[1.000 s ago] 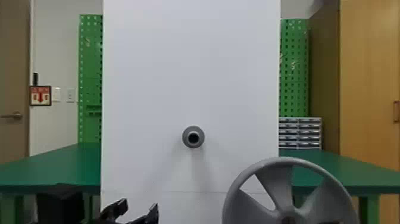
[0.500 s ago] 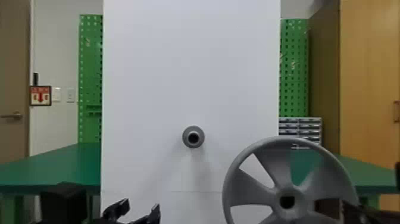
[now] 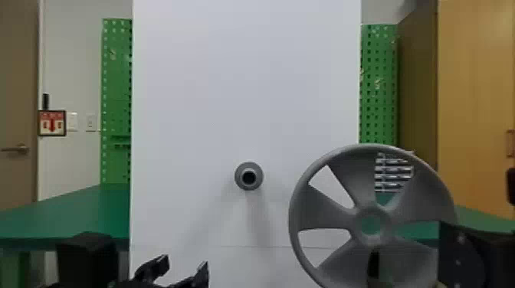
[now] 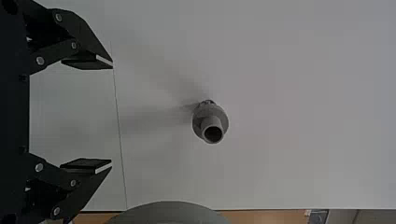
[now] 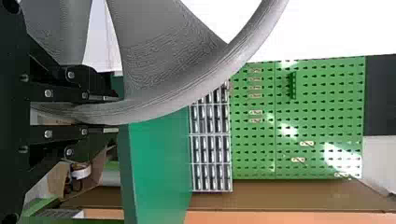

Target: Hold the wheel and insert it

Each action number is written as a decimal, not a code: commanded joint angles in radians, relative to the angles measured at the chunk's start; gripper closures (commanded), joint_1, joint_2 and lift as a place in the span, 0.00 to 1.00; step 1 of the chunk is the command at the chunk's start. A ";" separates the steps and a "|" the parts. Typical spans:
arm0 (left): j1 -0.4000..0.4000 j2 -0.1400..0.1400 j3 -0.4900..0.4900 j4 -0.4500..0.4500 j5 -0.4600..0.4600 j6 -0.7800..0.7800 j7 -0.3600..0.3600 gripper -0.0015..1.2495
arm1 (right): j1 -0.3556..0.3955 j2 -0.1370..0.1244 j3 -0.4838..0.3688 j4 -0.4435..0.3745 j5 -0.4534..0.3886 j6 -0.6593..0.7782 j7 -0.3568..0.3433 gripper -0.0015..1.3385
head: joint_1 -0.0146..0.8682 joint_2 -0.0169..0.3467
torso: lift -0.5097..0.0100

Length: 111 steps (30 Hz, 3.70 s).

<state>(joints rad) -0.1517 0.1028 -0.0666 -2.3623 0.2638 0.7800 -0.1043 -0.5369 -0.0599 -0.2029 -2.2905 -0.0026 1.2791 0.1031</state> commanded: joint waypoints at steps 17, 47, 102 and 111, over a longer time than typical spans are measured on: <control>-0.011 0.002 -0.012 0.000 0.002 0.025 0.005 0.40 | -0.161 -0.011 0.057 0.026 0.033 0.069 0.000 0.89 | 0.02 0.15 | 0.05; -0.012 0.002 -0.012 0.000 0.005 0.030 0.009 0.40 | -0.192 -0.011 0.050 0.048 0.012 0.072 0.000 0.89 | 0.02 0.15 | 0.05; -0.026 0.002 -0.022 0.000 -0.008 0.030 0.014 0.40 | -0.235 0.061 0.185 0.117 0.072 0.028 -0.002 0.90 | 0.02 0.15 | 0.05; -0.028 0.002 -0.027 0.000 -0.009 0.030 0.023 0.40 | -0.233 0.061 0.235 0.121 0.006 0.014 -0.105 0.90 | 0.02 0.15 | 0.05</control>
<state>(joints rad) -0.1795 0.1043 -0.0923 -2.3623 0.2547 0.8099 -0.0824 -0.7722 0.0000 0.0123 -2.1730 0.0498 1.3064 0.0306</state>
